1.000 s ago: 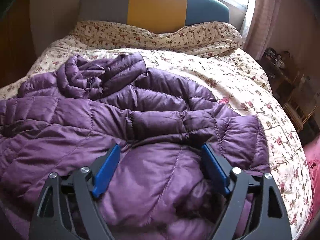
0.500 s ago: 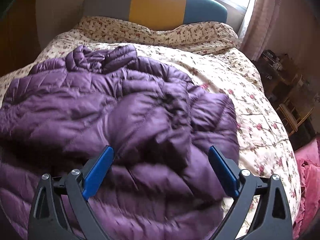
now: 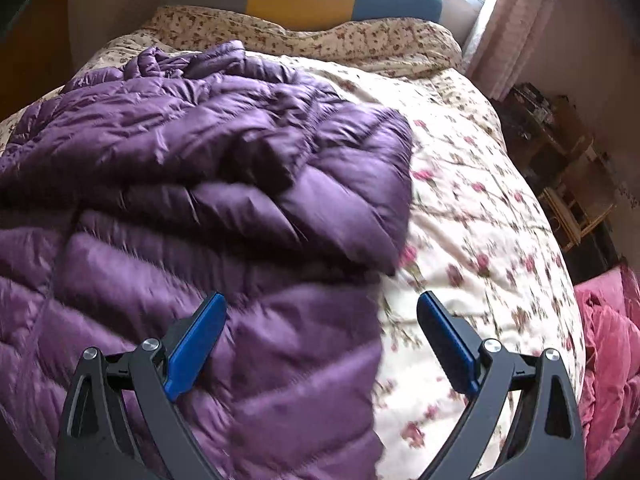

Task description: Fold large clothes

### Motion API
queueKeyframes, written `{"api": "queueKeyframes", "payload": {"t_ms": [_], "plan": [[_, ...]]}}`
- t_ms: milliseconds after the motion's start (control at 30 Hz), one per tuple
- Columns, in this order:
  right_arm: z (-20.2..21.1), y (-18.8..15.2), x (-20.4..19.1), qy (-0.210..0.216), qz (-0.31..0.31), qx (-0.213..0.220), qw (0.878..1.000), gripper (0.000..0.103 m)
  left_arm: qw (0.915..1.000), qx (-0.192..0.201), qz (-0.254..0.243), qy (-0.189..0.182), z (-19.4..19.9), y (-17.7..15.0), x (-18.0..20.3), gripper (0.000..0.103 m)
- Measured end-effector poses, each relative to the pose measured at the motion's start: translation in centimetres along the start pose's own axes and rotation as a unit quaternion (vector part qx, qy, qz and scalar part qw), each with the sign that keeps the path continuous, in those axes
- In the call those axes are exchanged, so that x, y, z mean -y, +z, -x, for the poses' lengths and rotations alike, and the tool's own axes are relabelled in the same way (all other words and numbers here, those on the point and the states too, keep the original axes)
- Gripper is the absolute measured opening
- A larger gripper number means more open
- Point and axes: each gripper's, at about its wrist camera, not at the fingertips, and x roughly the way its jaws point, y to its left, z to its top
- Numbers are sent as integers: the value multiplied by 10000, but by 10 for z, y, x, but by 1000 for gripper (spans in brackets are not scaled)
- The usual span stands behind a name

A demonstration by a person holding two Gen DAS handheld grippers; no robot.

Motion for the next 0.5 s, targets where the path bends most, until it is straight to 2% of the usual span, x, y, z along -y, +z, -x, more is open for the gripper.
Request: {"api": "queueKeyframes", "payload": {"t_ms": [233,500], "plan": [[14,-20,6,22,183,-43,9998,96,10000,-59,-20,20,12,-16,-6,75],[30,-46,10,198,452,-189,9986,97,9991,-422,101,-19,16,-47,-30,75]]}}
